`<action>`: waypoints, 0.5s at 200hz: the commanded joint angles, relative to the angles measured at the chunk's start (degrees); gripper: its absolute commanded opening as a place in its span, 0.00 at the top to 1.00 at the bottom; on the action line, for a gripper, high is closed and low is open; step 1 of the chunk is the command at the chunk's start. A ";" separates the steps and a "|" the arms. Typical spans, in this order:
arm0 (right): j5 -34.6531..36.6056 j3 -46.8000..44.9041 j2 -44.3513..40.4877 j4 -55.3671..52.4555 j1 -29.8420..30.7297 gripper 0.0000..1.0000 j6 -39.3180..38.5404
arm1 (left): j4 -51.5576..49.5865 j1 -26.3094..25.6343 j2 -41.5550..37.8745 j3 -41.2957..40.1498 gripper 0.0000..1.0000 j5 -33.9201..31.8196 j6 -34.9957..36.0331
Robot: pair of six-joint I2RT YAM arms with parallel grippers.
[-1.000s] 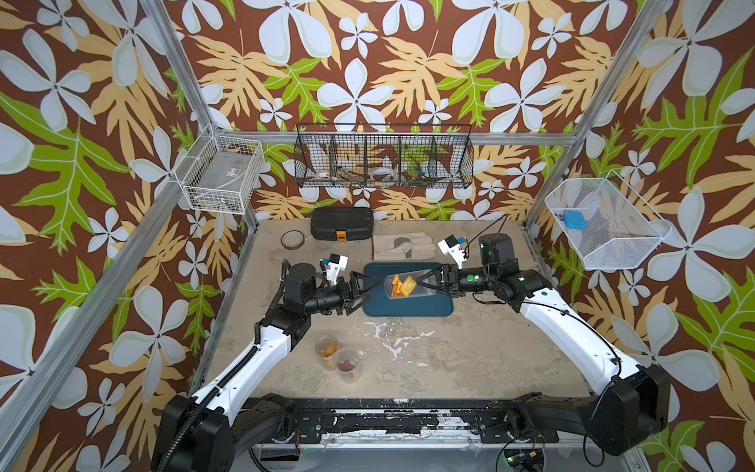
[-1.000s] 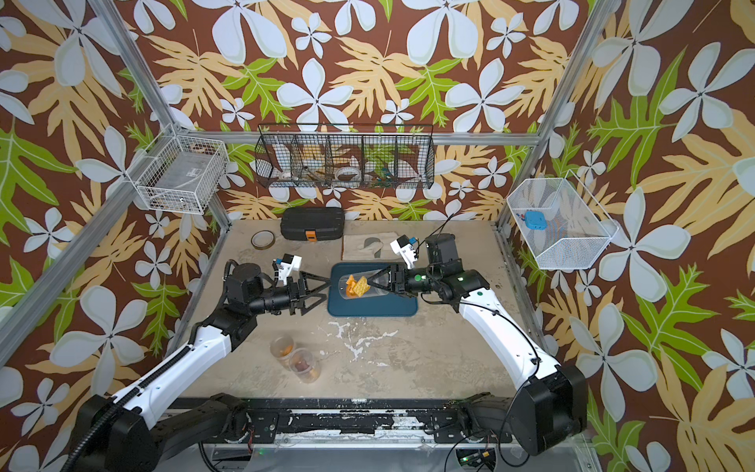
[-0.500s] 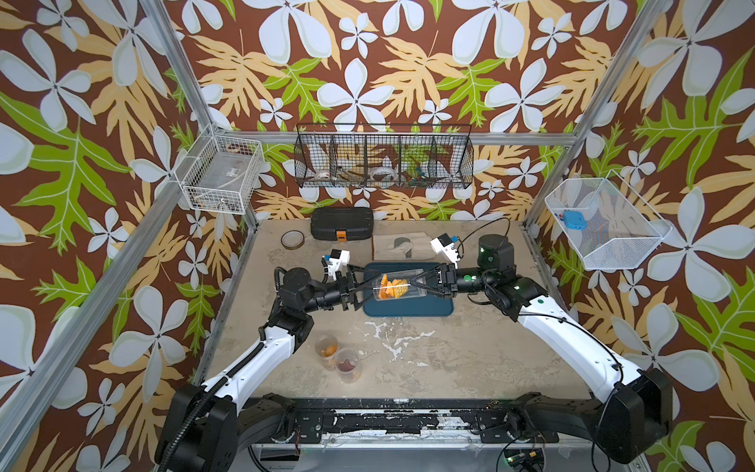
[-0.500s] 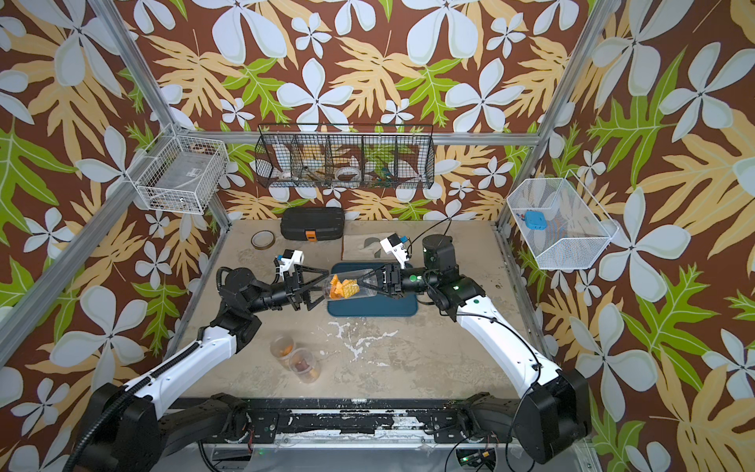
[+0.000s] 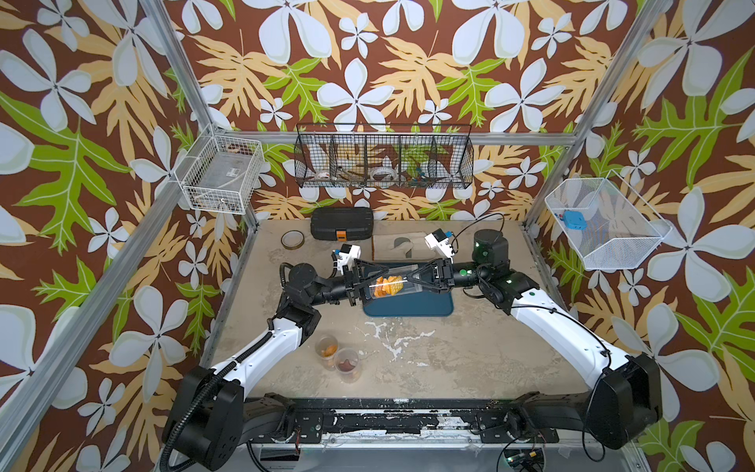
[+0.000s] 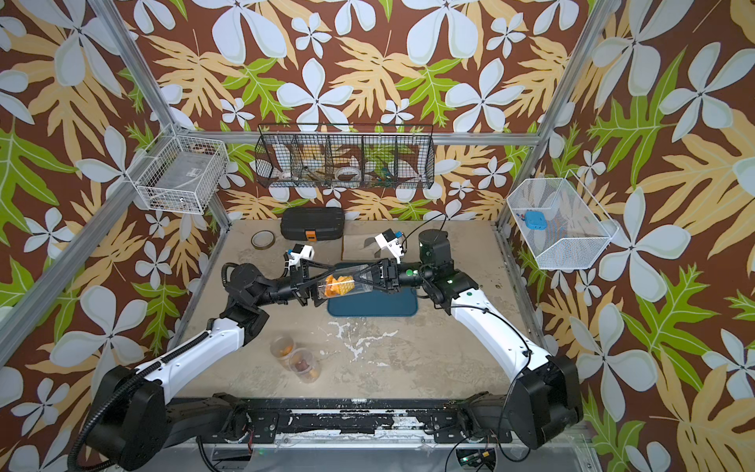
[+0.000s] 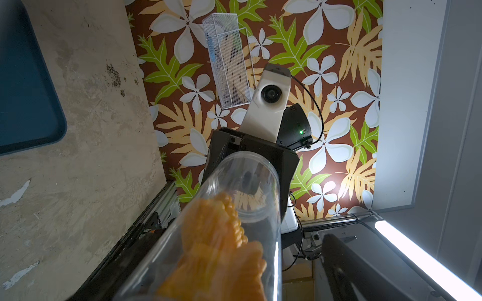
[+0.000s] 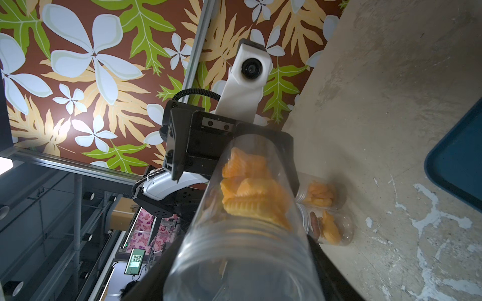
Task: Pour the cookies out of the jar
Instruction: Pick up the jar from the center of the board.
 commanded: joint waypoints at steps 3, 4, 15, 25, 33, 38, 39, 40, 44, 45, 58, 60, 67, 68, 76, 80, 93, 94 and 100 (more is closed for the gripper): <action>2.05 -0.20 0.29 0.24 -0.06 0.39 -0.35 | 10.38 -0.19 0.36 -0.23 0.02 1.63 -4.60; 2.06 -0.23 0.29 0.29 -0.06 0.39 -0.33 | 10.60 -0.19 0.38 -0.23 0.02 1.63 -4.66; 2.30 -0.25 0.29 0.19 -0.11 0.39 -0.40 | 11.88 -0.19 0.62 -0.46 0.06 1.62 -5.48; 2.52 -0.16 0.29 0.02 -0.01 0.39 -0.40 | 12.07 -0.19 0.67 -0.63 0.09 1.63 -5.64; 2.68 -0.16 0.29 0.03 -0.10 0.39 -0.40 | 12.21 -0.19 0.72 -0.81 0.13 1.63 -5.77; 2.69 -0.16 0.37 -0.03 -0.07 0.39 -0.34 | 12.46 -0.19 0.75 -0.85 0.16 1.67 -5.84; 2.69 -0.16 0.38 -0.02 -0.07 0.39 -0.32 | 12.51 -0.19 0.80 -0.90 0.16 1.65 -5.85; 2.73 -0.16 0.38 -0.02 -0.07 0.39 -0.36 | 12.54 -0.19 0.82 -0.92 0.17 1.64 -5.94; 2.73 -0.16 0.38 -0.01 -0.07 0.39 -0.38 | 12.78 -0.19 0.85 -1.02 0.19 1.74 -6.05; 2.75 -0.16 0.38 -0.06 -0.07 0.39 -0.39 | 12.80 -0.19 0.85 -1.03 0.19 1.72 -6.09; 2.77 -0.24 0.29 -0.20 -0.07 0.39 -0.45 | 13.58 -0.19 0.99 -1.29 0.25 1.74 -6.52; 2.84 -0.25 0.29 -0.19 -0.07 0.39 -0.41 | 13.61 -0.19 0.97 -1.36 0.26 1.79 -6.49; 2.82 -0.29 0.27 -0.29 -0.11 0.39 -0.40 | 13.66 -0.19 0.93 -1.47 0.30 1.80 -6.48; 2.80 -0.31 0.23 -0.28 -0.13 0.39 -0.40 | 13.68 -0.15 0.93 -1.47 0.31 1.76 -6.53; 2.86 -0.36 0.12 -0.36 -0.11 0.39 -0.40 | 13.95 -0.19 1.02 -1.62 0.34 1.70 -6.66; 2.86 -0.41 0.04 -0.51 -0.13 0.39 -0.48 | 14.11 -0.19 1.02 -1.65 0.36 1.66 -6.78; 2.95 -0.51 -0.08 -0.75 -0.05 0.39 -0.50 | 14.64 -0.19 1.05 -1.82 0.39 1.63 -7.16; 2.99 -0.51 -0.11 -0.78 -0.10 0.39 -0.49 | 14.70 -0.19 1.08 -1.87 0.39 1.58 -7.17; 3.04 -0.60 -0.08 -0.94 -0.15 0.39 -0.60 | 15.00 -0.19 1.05 -1.91 0.39 1.54 -7.38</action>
